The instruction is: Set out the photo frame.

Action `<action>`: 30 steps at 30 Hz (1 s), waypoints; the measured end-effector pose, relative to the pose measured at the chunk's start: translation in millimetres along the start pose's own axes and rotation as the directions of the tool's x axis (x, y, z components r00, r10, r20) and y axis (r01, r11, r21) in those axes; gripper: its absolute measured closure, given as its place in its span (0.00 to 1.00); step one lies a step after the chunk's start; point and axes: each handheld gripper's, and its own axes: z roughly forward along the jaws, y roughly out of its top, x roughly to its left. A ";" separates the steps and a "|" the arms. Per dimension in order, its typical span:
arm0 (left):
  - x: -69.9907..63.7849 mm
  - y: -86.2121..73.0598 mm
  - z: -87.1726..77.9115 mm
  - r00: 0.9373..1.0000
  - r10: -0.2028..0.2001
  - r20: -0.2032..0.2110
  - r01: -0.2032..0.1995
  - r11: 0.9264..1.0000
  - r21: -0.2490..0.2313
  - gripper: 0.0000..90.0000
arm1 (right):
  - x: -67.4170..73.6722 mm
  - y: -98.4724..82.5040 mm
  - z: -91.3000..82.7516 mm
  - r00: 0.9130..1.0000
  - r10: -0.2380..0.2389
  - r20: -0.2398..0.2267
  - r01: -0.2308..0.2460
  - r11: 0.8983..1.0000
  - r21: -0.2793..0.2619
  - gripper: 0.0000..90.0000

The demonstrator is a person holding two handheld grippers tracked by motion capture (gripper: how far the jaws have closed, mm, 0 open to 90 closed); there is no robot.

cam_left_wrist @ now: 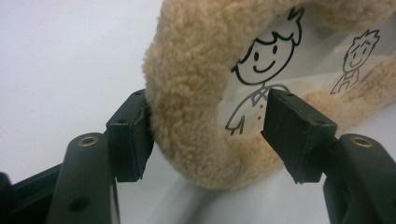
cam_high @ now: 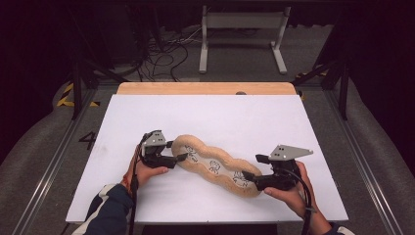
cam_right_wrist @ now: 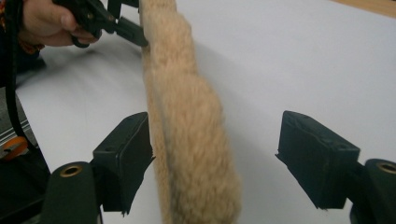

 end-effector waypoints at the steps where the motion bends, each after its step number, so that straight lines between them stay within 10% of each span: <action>1: 1.4 0.0 0.5 1.000 0.004 -0.004 -0.004 1.000 -0.001 0.41 | 0.5 -6.1 1.5 1.000 0.005 0.007 -0.005 1.000 0.004 0.29; 10: 4.6 -1.9 0.5 1.000 0.007 -0.016 -0.007 1.000 -0.004 0.55 | -1.1 -41.5 9.4 0.997 -0.006 0.071 0.001 0.998 0.069 0.36; 24: -5.7 -5.3 -10.2 0.996 0.045 -0.072 -0.043 0.999 0.032 0.66 | -11.2 -48.6 9.8 0.996 0.027 0.088 -0.027 1.000 -0.003 0.43; 30: -7.6 0.9 -13.2 0.996 0.035 -0.087 -0.039 0.998 -0.046 0.56 | -7.2 -50.8 -1.3 0.992 0.030 0.122 -0.023 0.998 -0.061 0.40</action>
